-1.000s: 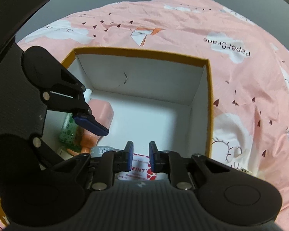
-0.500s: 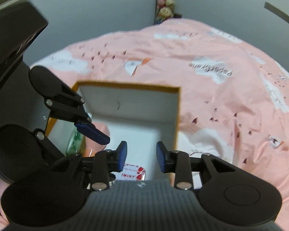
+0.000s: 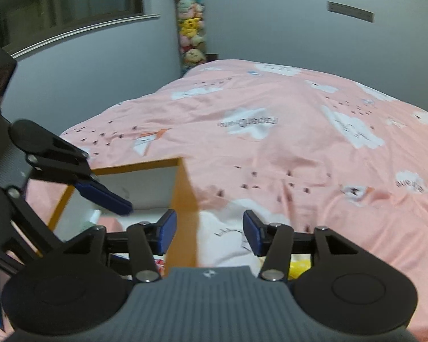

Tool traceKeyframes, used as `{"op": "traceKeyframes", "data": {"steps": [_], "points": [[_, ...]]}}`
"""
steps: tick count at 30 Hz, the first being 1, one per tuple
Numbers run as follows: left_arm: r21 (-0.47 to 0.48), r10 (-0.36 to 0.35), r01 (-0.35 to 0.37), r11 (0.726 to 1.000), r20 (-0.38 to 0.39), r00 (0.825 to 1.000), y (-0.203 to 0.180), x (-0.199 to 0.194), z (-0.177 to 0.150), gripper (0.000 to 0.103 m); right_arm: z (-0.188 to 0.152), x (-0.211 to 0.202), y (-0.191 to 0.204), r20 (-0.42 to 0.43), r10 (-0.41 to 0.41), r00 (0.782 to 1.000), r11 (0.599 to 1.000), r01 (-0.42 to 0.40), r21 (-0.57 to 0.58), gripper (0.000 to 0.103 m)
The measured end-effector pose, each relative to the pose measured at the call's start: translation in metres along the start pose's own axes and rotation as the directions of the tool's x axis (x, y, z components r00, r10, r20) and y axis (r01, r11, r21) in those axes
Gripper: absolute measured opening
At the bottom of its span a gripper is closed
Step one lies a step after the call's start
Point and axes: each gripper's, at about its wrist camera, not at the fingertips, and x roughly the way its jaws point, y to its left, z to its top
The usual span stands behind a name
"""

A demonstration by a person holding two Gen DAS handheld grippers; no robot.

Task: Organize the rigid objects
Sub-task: 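Grasp the yellow bulb bottle with the left tool while the right tool grasps the yellow tape measure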

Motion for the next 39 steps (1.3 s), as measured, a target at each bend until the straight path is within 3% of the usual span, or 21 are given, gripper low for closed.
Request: {"op": "traceKeyframes", "data": {"steps": [3,5,14,24,39], "points": [[0.038,0.002,-0.002,0.999,-0.016,1.000,-0.006,0.012,0.010,0.076,-0.010,0.001,-0.019,-0.015,-0.017,1.000,0.999,0.018,0.038,0.052],[0.058,0.004,-0.002,0.998,-0.025,1.000,-0.010,0.023,0.017,0.082,-0.019,0.004,-0.033,-0.031,-0.029,0.999,0.997,0.031,0.067,0.053],[0.147,-0.025,0.041,0.988,-0.108,0.994,-0.026,0.078,0.046,0.083,-0.055,0.021,-0.080,-0.091,-0.066,0.994,0.984,0.080,0.160,0.055],[0.184,-0.031,0.075,0.980,-0.229,0.973,-0.031,0.145,0.060,0.083,-0.090,0.058,-0.115,-0.181,-0.061,0.982,0.967,0.103,0.234,0.054],[0.201,-0.034,0.105,0.974,-0.329,0.944,-0.026,0.201,0.075,0.081,-0.125,0.110,-0.157,-0.273,0.085,0.958,0.905,0.041,0.424,0.040]]}}
